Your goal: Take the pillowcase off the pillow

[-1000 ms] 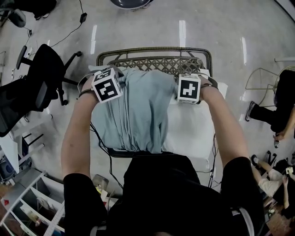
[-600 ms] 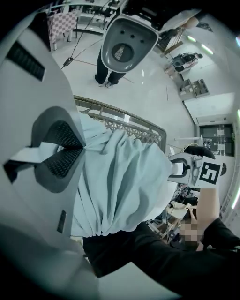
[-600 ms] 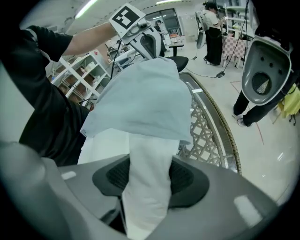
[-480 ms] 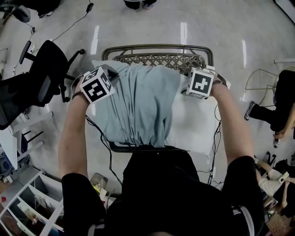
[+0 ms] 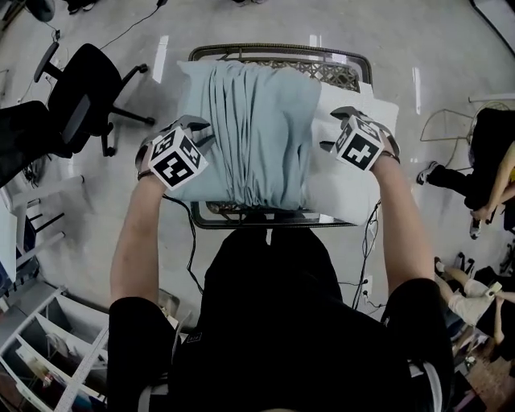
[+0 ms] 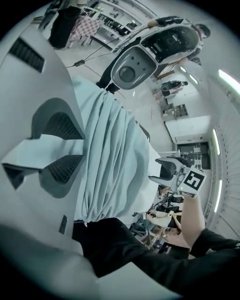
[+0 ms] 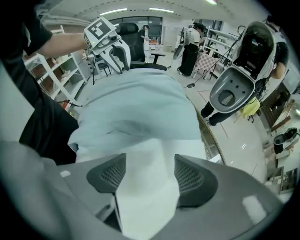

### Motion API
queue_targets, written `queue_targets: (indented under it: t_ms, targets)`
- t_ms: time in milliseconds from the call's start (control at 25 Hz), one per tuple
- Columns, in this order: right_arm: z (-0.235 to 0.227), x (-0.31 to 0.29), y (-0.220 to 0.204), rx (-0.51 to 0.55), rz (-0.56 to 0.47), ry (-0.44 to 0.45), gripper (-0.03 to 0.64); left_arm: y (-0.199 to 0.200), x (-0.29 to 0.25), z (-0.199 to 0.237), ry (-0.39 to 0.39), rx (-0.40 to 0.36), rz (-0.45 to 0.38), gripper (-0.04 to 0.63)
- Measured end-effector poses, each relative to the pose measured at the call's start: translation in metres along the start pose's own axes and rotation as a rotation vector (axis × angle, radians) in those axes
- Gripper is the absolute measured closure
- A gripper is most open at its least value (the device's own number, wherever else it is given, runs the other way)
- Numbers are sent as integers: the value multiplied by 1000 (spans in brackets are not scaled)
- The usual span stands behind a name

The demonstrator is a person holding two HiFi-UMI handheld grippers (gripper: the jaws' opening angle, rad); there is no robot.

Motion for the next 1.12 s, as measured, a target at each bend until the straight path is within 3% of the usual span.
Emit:
queue_targets:
  t_ms: [240,440,560,800,960,1040,1120]
  targets:
    - [93,-7,-2,-57,-47,9,279,-46,13,-55,3,72,-42,449]
    - [155,-19,-16,-43,-19,44,278,-87,19,-104,21,156,-30,420]
    - [178,-27,-25,-30,-2,17,265,-100,16,-130,58,173,-19,403]
    - [200,-50,-43,29,16,-188,208,-97,-4,-155,232,146,-2,356]
    - [202,-82,-47,51,45,-337,176,-100,-22,-150,319,106,24,364]
    - [197,-91,-47,56,60,-419,205,-100,-23,-146,320,104,14,399]
    - [192,-90,-45,53,77,-451,303,-101,-19,-143,299,98,4,431]
Point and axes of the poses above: the fingertips, and each gripper's own axes: x backward along the fingers, z to its left, y out of its top, the point moved 5 cm from there along x, backward along the fingers, and after that the axes turned 2 degrees about x, right-handed, at the moved point
